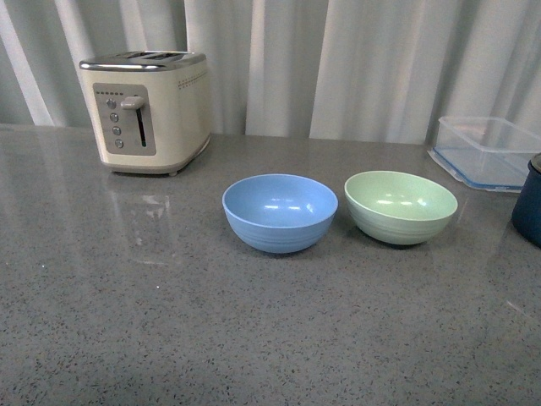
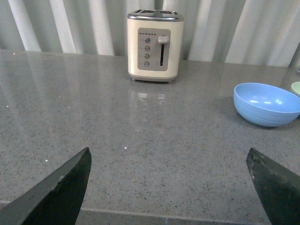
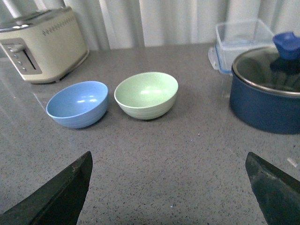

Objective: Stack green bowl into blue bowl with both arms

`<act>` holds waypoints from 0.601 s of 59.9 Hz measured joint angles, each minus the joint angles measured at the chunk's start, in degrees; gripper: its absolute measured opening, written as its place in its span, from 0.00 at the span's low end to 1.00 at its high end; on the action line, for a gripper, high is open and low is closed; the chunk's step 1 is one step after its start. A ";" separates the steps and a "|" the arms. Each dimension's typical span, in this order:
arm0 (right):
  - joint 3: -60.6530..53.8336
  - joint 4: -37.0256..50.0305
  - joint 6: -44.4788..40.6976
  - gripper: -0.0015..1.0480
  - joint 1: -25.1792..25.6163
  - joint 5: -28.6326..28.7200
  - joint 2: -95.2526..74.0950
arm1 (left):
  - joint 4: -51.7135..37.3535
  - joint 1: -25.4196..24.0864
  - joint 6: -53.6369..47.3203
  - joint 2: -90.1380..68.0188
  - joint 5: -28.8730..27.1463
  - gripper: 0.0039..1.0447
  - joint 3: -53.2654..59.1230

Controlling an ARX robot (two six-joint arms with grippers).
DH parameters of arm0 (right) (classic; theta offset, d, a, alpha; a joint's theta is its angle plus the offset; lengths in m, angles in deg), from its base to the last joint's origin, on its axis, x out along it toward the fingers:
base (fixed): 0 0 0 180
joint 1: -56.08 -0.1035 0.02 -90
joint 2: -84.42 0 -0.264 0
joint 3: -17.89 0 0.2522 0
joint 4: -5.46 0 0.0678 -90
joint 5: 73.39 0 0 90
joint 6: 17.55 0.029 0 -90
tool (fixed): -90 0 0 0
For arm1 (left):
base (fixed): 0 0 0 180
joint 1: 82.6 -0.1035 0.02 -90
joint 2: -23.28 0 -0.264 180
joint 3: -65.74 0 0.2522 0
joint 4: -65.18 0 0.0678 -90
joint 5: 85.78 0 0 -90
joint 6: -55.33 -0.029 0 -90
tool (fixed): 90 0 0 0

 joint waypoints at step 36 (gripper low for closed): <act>50.73 -8.41 8.31 0.90 -2.10 -17.88 -68.00 | 0.00 0.00 0.00 0.00 0.02 0.94 0.00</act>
